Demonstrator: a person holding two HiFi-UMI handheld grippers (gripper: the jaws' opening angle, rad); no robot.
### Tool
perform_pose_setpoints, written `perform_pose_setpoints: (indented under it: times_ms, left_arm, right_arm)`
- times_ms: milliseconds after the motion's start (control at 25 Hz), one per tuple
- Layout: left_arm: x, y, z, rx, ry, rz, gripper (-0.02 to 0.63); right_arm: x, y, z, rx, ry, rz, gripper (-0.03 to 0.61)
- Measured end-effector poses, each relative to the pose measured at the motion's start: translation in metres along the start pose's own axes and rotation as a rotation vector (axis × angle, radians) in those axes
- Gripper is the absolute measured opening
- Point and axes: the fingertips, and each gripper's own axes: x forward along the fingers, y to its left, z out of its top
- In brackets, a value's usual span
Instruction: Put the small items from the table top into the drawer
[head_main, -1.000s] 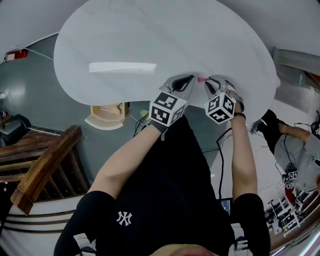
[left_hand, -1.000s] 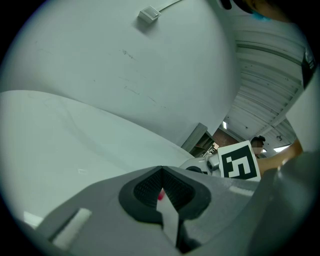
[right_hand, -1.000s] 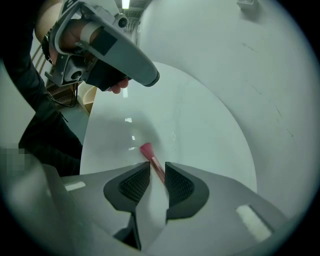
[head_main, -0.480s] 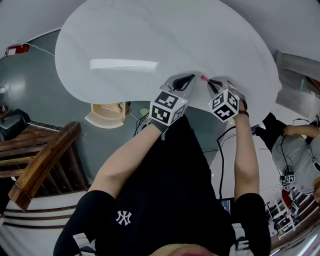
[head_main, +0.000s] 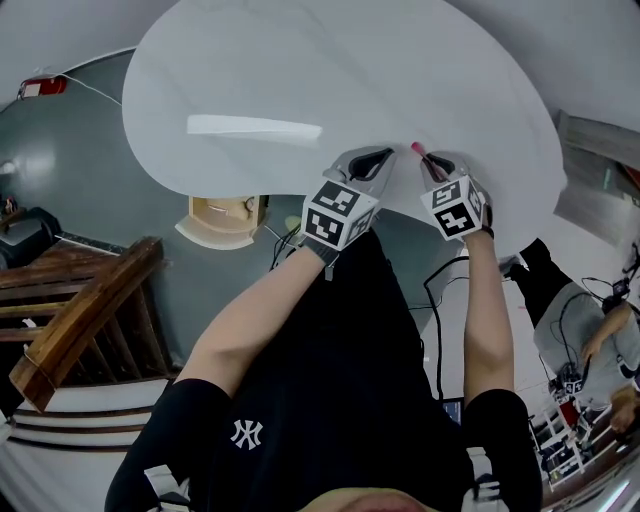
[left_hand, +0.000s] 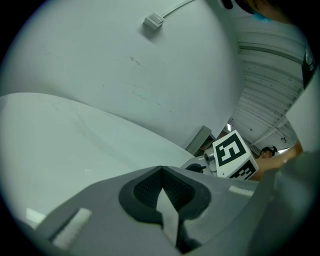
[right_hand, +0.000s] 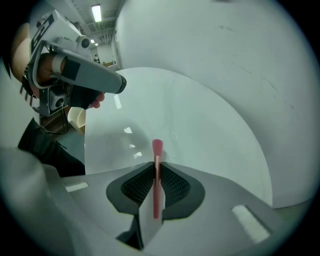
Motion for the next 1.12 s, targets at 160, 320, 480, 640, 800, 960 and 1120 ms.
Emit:
perform_pose_setpoints:
  times_ms: [160, 320, 480, 640, 800, 960, 1120]
  left_arm:
    - [-0.016, 0.003, 0.002, 0.004, -0.022, 0.019, 0.0]
    - [-0.034, 0.005, 0.0, -0.001, -0.042, 0.041, 0.0]
    - [-0.056, 0.008, -0.001, -0.004, -0.069, 0.066, 0.0]
    - [-0.08, 0.015, -0.001, -0.006, -0.101, 0.099, 0.0]
    - [-0.106, 0.021, -0.003, -0.013, -0.131, 0.133, 0.0]
    - [-0.132, 0.025, -0.009, -0.027, -0.156, 0.164, 0.0]
    - [-0.157, 0.033, -0.013, -0.038, -0.186, 0.199, 0.0]
  right_arm:
    - [-0.008, 0.007, 0.021, 0.063, -0.053, -0.004, 0.071]
    - [-0.014, 0.02, 0.038, 0.08, -0.095, -0.007, 0.071]
    - [-0.02, 0.036, 0.056, 0.094, -0.135, 0.0, 0.071]
    - [-0.026, 0.054, 0.079, 0.101, -0.183, 0.009, 0.071]
    - [-0.033, 0.073, 0.102, 0.102, -0.239, 0.018, 0.072]
    - [-0.038, 0.103, 0.118, 0.108, -0.26, 0.052, 0.071]
    - [-0.038, 0.128, 0.133, 0.09, -0.276, 0.077, 0.072]
